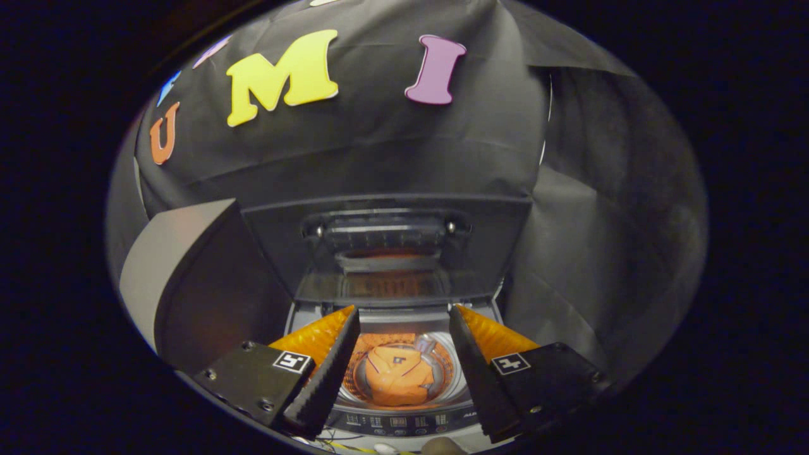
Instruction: Put the clothes into the washing machine and then close the washing machine lid.
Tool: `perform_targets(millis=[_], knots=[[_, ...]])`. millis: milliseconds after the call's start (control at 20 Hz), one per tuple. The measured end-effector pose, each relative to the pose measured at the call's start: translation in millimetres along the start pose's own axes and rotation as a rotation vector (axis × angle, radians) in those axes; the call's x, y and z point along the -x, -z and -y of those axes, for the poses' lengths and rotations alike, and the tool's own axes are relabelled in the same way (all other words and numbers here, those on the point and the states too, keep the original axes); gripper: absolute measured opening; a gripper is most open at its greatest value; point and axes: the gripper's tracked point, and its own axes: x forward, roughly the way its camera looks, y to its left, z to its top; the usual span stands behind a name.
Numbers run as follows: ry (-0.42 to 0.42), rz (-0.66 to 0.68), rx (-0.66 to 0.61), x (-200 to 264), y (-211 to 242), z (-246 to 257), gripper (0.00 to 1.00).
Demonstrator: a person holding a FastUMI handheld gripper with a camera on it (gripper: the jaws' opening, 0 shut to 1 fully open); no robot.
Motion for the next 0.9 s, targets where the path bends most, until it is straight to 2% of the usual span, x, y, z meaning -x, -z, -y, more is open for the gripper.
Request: perform_targets(millis=[550,900], knots=[[-0.012,0.116,-0.010,-13,-114,-22,0.89],[0.008,0.092,-0.010,-50,-149,-34,0.89]])
